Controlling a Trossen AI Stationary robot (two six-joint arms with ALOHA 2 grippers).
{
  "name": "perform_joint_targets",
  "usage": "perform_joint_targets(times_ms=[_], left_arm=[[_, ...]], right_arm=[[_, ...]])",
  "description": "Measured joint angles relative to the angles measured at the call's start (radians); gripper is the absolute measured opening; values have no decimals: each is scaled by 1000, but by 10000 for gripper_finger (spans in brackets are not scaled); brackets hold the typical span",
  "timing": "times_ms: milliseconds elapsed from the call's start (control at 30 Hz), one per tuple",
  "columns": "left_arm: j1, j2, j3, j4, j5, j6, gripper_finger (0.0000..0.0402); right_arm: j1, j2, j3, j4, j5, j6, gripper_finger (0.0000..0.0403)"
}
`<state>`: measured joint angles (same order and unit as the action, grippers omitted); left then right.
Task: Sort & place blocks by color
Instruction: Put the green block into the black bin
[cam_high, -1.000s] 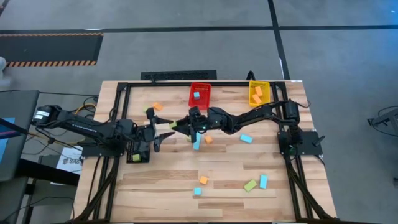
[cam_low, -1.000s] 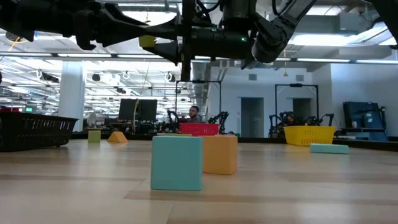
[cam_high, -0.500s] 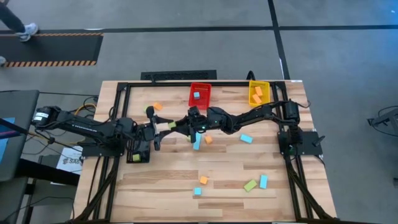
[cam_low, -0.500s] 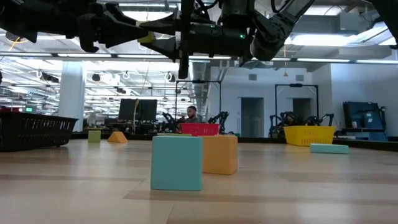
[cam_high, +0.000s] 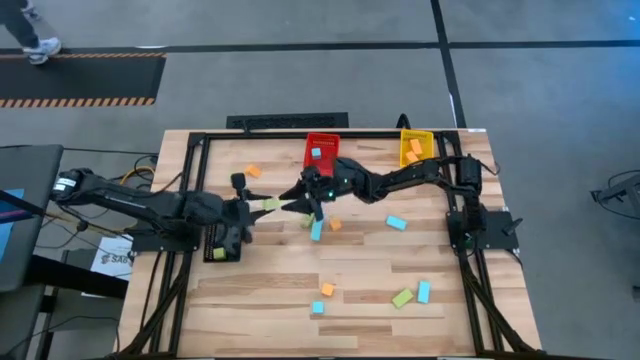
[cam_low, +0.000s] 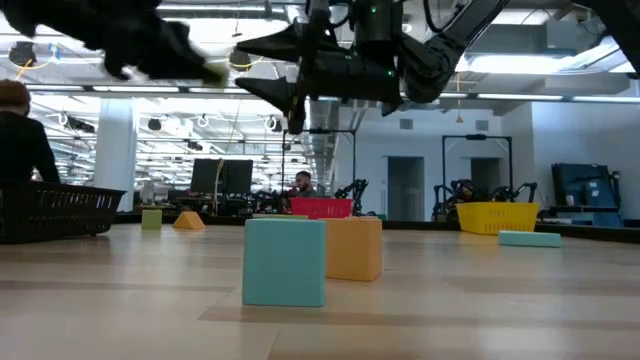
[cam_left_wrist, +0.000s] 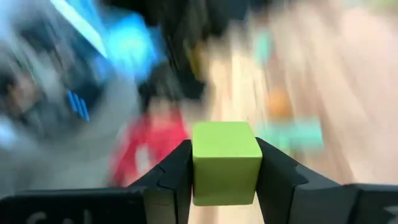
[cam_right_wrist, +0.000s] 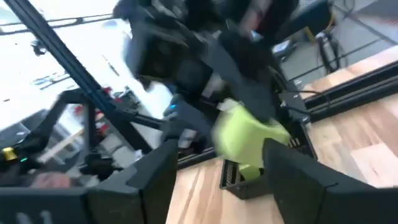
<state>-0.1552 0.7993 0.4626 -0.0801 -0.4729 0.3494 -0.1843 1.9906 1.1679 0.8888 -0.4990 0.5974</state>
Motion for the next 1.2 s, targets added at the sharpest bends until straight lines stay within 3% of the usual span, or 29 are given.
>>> perform_joint_targets(times_ms=[100, 233, 333, 467, 633, 833, 1000, 1100, 1200], left_arm=[[-11, -35, 140, -365, -7, -287, 110], [-4, -19, 231, -809, 94, -780, 110], [-5, 9, 215, -935, 165, -1033, 110], [-4, 75, 162, -1009, 236, -1188, 110], [-2, 158, 136, -997, 324, -1198, 116], [-2, 248, 144, -983, 408, -1099, 196], [33, 299, 207, -1043, 407, -1002, 257], [84, 318, 272, -1072, 381, -920, 284], [148, 320, 333, -1055, 279, -809, 297]], right_arm=[[-35, -4, 2, -90, -27, -1, 254], [-55, 0, -1, -159, -23, -29, 255], [-61, 0, 0, -147, -21, -46, 255], [-58, 0, 0, -146, -22, -52, 255], [-39, 0, 0, -157, -26, -49, 256], [-16, -4, -1, -237, -30, -50, 256], [-5, -69, -14, -428, -20, -146, 256], [14, -149, -44, -539, 47, -222, 255], [46, -237, -84, -638, 178, -297, 255]])
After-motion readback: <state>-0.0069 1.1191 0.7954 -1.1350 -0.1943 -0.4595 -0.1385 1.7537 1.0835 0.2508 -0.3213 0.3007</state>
